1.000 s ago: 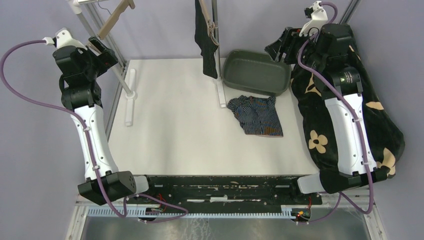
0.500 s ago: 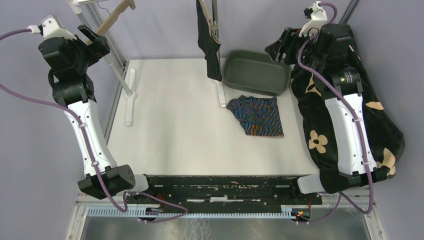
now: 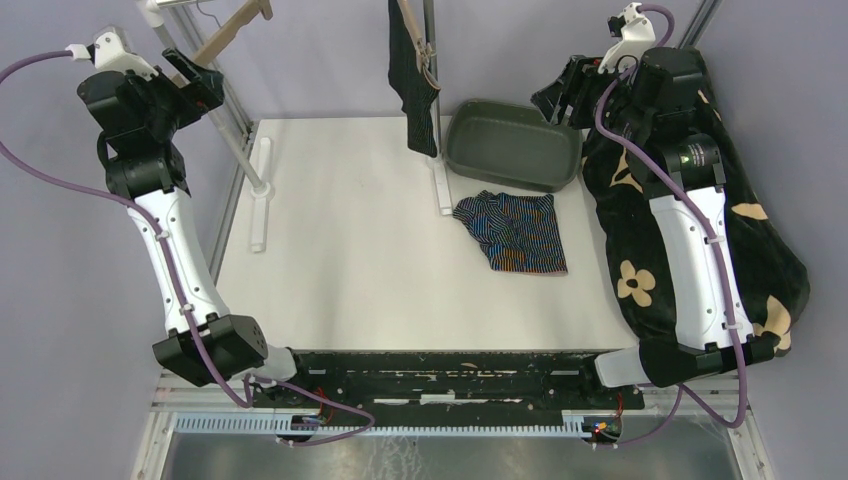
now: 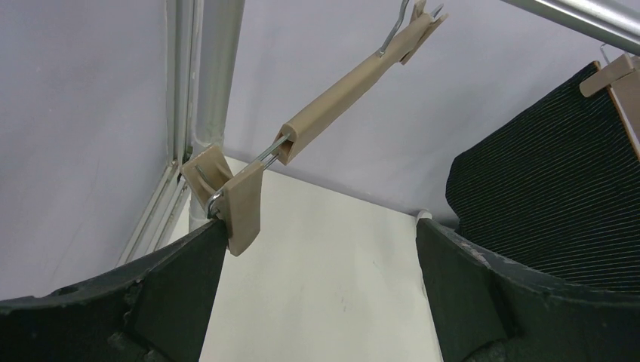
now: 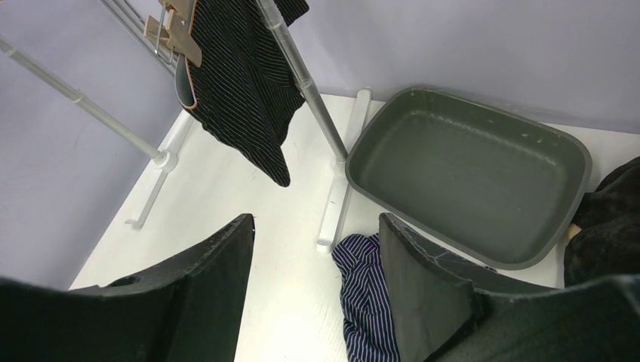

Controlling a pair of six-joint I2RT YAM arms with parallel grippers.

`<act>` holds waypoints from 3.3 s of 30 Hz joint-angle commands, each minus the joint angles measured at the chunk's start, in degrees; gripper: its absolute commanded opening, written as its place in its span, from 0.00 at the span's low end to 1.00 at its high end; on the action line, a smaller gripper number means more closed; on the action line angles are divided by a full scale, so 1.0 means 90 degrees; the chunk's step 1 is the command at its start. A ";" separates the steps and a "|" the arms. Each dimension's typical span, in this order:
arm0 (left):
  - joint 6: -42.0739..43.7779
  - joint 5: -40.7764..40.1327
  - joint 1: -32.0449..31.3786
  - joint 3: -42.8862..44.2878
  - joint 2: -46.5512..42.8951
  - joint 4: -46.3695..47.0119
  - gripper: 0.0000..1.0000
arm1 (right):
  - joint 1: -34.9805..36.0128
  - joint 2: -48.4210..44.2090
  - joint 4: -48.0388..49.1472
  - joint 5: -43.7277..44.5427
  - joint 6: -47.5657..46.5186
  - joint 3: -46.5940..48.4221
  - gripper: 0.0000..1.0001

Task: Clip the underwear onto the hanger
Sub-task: Pick up the hanger from the clothesline.

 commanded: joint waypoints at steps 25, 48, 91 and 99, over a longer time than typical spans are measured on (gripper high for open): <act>-0.0598 0.0384 0.0065 -0.1164 -0.1203 0.0986 0.99 | 0.0013 -0.0098 0.0399 0.0272 -0.0080 0.0002 0.70; -0.0754 0.0026 0.0071 -0.0302 -0.0355 0.0483 0.99 | -0.0021 -0.0127 0.0332 0.0440 -0.0165 0.0017 0.71; -0.1160 0.1231 0.0050 -0.0333 0.0086 0.1386 0.67 | -0.0107 -0.0103 0.0357 0.0457 -0.0163 -0.0012 0.71; -0.1156 0.1234 0.0024 -0.0346 0.0051 0.1405 0.72 | -0.0119 -0.0126 0.0344 0.0436 -0.0164 -0.0017 0.71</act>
